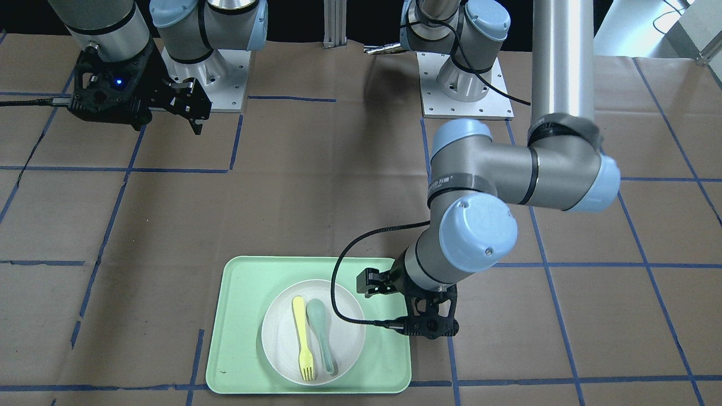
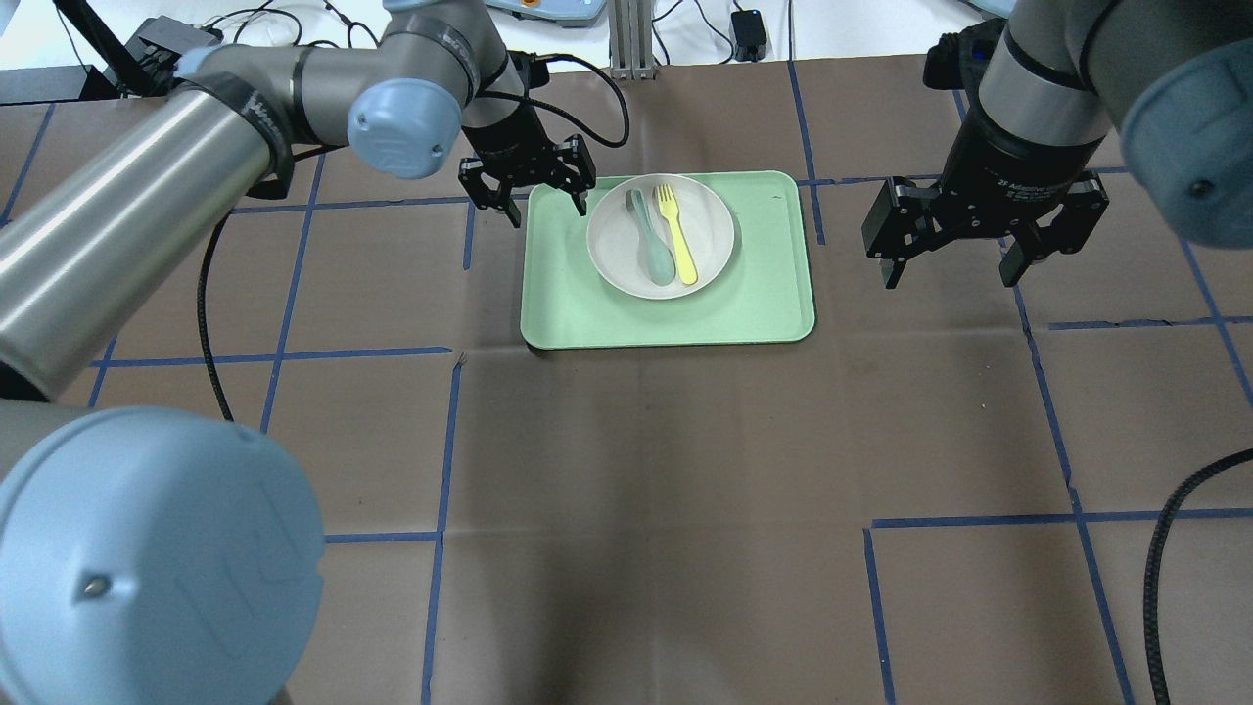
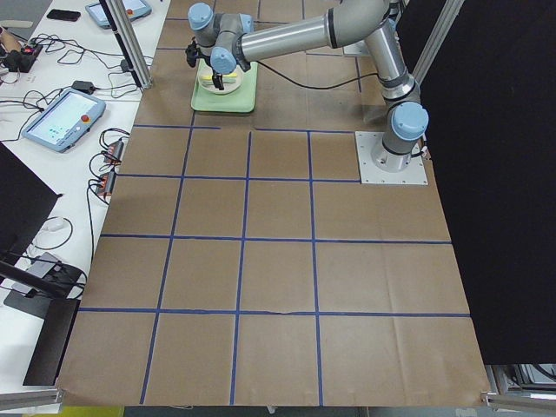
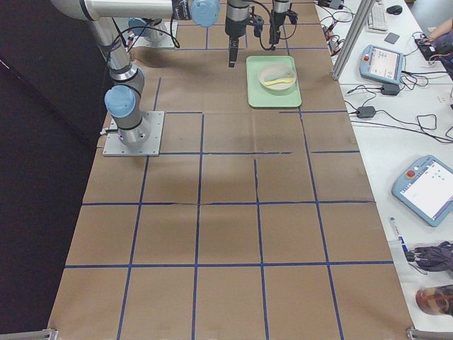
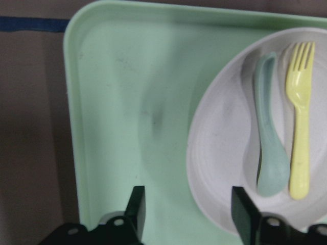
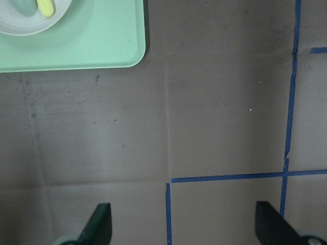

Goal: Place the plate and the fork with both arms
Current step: 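Release the plate and lift the left gripper while the right gripper approaches, then lower the right gripper and grasp the yellow fork on the plate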

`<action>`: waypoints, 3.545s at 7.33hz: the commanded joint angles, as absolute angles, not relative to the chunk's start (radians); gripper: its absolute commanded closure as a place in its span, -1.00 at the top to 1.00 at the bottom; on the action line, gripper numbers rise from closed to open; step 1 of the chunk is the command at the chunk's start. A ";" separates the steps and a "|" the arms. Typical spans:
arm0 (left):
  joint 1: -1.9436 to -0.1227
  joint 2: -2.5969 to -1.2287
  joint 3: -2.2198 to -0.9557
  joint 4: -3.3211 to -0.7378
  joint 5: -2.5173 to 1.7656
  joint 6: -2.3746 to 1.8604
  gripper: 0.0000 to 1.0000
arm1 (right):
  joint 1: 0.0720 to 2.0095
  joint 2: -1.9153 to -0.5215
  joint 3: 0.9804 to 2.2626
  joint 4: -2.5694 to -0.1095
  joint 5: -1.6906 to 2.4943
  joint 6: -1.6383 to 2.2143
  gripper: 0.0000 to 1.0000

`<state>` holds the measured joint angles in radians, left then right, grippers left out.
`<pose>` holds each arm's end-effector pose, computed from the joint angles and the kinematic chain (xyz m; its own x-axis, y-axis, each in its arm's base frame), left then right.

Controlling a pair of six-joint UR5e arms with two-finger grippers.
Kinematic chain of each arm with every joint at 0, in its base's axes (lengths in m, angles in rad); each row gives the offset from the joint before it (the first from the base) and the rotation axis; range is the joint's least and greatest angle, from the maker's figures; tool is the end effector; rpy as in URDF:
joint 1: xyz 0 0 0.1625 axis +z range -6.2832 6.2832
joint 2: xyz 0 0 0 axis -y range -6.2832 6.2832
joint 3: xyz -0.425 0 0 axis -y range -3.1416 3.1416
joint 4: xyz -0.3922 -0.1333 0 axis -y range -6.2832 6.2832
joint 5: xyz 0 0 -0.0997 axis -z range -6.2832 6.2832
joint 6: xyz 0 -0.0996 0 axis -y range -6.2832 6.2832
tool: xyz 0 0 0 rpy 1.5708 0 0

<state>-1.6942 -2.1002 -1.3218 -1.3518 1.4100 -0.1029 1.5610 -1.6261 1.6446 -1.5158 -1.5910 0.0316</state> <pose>-0.2324 -0.6614 0.3165 -0.9882 0.0094 0.1527 0.0215 0.9968 0.0775 0.1268 -0.4620 0.4730 -0.9990 0.0398 0.0225 0.0414 0.9965 0.0728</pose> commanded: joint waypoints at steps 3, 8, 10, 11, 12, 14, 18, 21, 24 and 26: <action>-1.690 -1.770 -1.321 -1.749 1.560 0.003 0.99 | 1.571 -1.561 1.620 -1.600 -1.597 0.034 1.00; -1.689 -1.647 -1.328 -1.896 1.559 0.005 0.99 | 1.658 -1.291 1.401 -1.638 -1.589 0.055 1.00; -1.687 -1.641 -1.371 -1.885 1.559 0.003 0.99 | 1.724 -1.189 1.321 -1.657 -1.588 0.057 1.00; -1.687 -1.635 -1.397 -1.841 1.560 0.005 0.99 | 1.748 -1.143 1.299 -1.687 -1.586 0.066 1.00; -1.686 -1.628 -1.422 -1.803 1.560 0.005 0.99 | 1.772 -1.106 1.293 -1.689 -1.586 0.105 1.00; -1.658 -1.594 -1.475 -1.779 1.559 0.005 0.99 | 1.818 -1.034 1.293 -1.779 -1.589 0.130 1.00; -1.612 -1.562 -1.507 -1.707 1.569 0.005 0.99 | 1.822 -0.883 1.241 -1.989 -1.594 0.160 0.49; -1.612 -1.559 -1.511 -1.704 1.640 0.005 0.99 | 1.822 -0.827 1.172 -1.919 -1.603 0.161 -0.07; -1.612 -1.546 -1.531 -1.704 1.637 -0.002 0.99 | 1.825 -0.799 1.178 -1.913 -1.601 0.160 -0.03; -1.614 -1.546 -1.534 -1.703 1.632 -0.005 0.99 | 1.839 -0.789 1.181 -1.913 -1.603 0.161 -0.05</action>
